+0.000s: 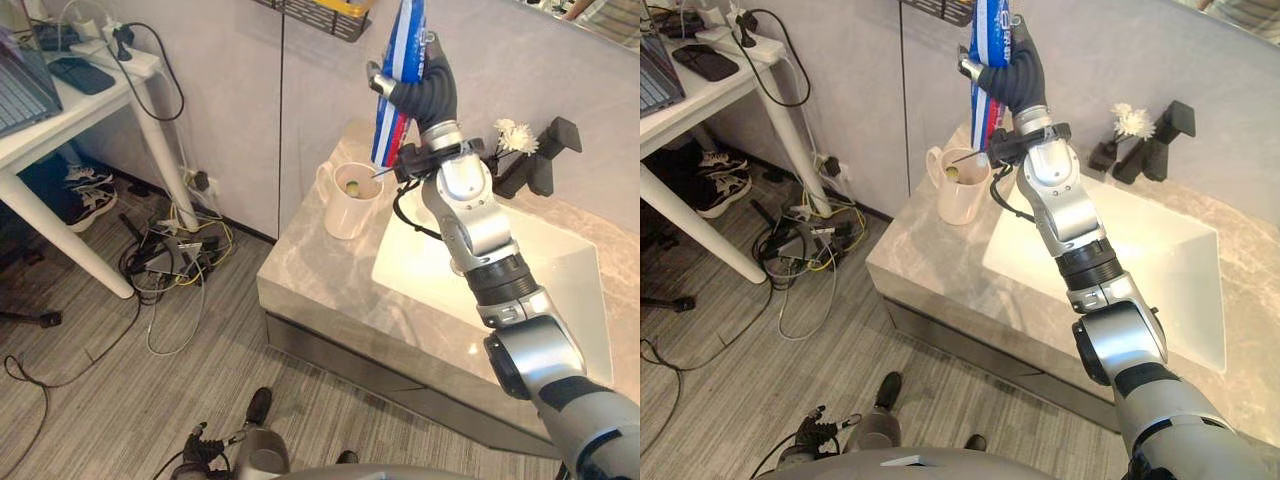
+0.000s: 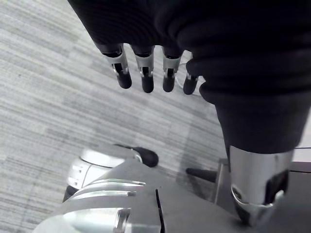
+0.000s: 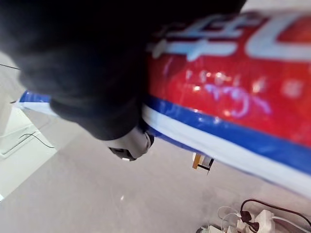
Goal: Organize washtable
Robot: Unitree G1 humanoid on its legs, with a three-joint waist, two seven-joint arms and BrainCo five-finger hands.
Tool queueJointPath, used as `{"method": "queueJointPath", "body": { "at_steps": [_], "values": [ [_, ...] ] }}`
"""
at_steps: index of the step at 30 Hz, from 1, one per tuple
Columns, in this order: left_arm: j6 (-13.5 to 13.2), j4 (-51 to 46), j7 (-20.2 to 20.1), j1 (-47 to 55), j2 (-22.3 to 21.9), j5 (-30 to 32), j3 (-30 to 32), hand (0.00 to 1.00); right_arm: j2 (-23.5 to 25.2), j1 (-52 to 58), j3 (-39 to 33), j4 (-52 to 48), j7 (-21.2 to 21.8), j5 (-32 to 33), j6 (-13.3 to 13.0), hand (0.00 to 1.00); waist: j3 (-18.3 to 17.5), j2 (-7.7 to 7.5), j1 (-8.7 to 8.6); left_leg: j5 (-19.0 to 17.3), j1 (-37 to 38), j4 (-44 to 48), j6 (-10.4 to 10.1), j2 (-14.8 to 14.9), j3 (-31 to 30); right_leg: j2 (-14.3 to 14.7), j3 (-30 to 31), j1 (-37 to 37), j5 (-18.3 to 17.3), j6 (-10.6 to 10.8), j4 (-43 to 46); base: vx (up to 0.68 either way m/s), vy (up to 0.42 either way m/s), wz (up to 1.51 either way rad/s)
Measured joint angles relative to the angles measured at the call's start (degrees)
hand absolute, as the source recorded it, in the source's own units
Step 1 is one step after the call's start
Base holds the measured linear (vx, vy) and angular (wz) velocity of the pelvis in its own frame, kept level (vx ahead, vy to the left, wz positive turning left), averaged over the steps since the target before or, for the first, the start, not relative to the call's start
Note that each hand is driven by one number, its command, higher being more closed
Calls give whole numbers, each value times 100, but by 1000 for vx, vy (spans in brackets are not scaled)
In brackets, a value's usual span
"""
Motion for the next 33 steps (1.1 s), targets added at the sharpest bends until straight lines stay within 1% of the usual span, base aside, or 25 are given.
{"method": "queueJointPath", "body": {
  "at_steps": [11, 16, 20, 33],
  "values": [
    [-5, -53, 7, 0, 1, 0, -37, 0, 6, 0, -5, 42, -41, -2, 0, 100, 7, 4, 45, -16, -135, -19, 32, 1, -134, 18, -119, -62, -26, -19, 10, -10, 3, 6],
    [-18, -168, 13, -4, 13, -2, -38, 0, 93, 2, -7, 171, -60, -2, 15, 100, 189, -40, 77, -5, -150, -18, 22, -2, -143, 16, -121, -78, -24, -19, 14, 0, 0, 0],
    [-16, -186, 14, -4, 10, -3, -39, 0, 126, 3, -7, 201, -61, -4, 95, 100, 194, -42, 78, 31, -191, 2, -16, -6, -144, 13, -120, -124, -25, -20, 12, 26, -11, -1],
    [-16, -188, 60, -4, 1, -9, -39, 0, 158, 266, -9, 406, -122, -19, 118, 100, 205, -30, 78, 23, -221, -17, -5, -4, -150, 13, -119, -156, -29, -24, 31, 0, 0, 0]
  ]
}}
